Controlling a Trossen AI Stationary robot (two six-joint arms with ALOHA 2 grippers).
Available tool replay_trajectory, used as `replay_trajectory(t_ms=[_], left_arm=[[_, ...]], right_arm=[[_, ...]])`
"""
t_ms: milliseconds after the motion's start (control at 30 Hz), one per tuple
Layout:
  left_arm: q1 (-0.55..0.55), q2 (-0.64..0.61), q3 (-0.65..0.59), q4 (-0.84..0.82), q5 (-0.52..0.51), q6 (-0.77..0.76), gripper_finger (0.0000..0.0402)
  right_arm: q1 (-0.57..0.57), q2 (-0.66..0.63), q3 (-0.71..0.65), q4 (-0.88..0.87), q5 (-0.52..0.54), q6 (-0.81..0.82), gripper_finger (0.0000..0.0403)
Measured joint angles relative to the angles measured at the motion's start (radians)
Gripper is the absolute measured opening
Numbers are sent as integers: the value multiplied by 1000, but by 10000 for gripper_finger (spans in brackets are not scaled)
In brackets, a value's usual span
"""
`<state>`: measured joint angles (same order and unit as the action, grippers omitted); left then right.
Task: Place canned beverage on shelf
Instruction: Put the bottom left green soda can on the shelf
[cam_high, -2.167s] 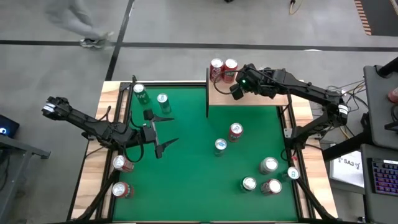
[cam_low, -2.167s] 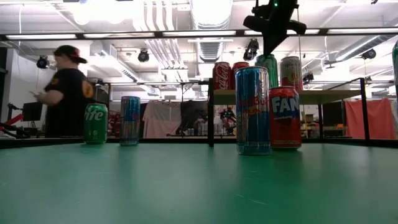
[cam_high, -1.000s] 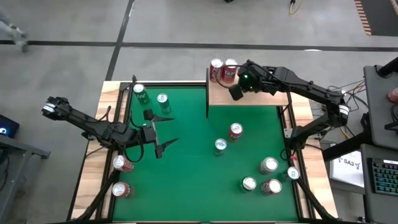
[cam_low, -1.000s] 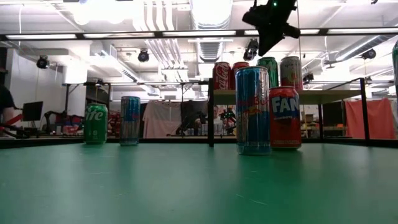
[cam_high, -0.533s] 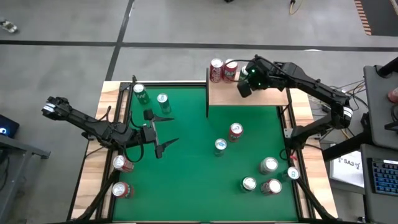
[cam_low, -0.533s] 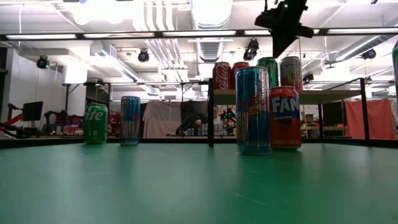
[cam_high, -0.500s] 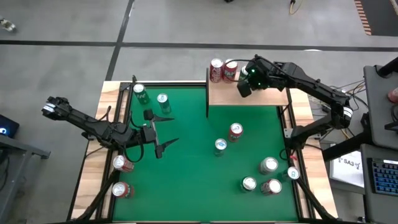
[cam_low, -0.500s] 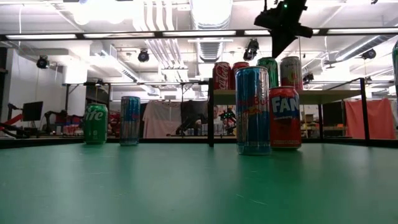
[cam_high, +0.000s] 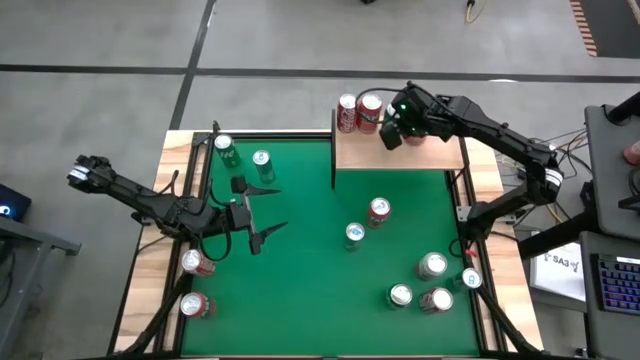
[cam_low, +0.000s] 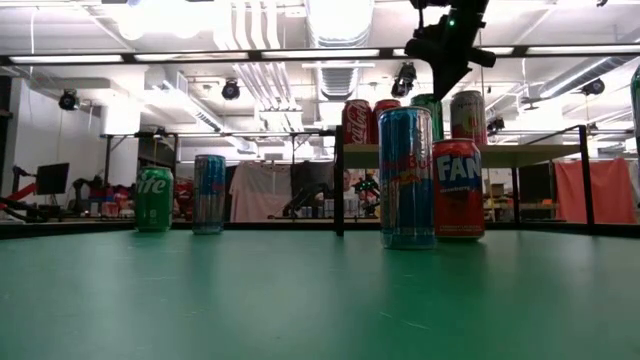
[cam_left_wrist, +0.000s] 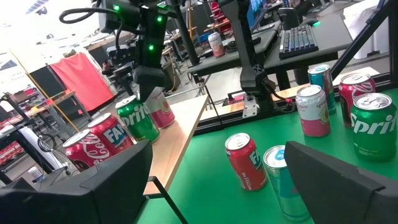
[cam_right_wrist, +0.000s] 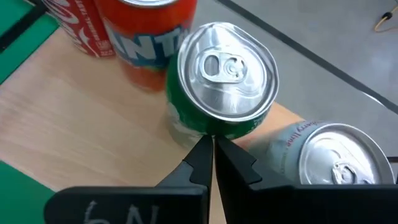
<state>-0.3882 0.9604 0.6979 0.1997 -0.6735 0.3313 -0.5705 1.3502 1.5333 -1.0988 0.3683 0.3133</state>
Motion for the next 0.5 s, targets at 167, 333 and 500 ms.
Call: replay_trajectory(t_ms=[167, 333, 500], left_arm=[[0, 0, 0, 0, 0, 0, 349], [0, 0, 0, 0, 0, 0, 349], [0, 0, 0, 0, 0, 0, 349]], right_arm=[[-5, 0, 0, 19, -1, -1, 9], [-5, 0, 0, 15, -11, 0, 9], [2, 0, 0, 36, -105, 10, 9]])
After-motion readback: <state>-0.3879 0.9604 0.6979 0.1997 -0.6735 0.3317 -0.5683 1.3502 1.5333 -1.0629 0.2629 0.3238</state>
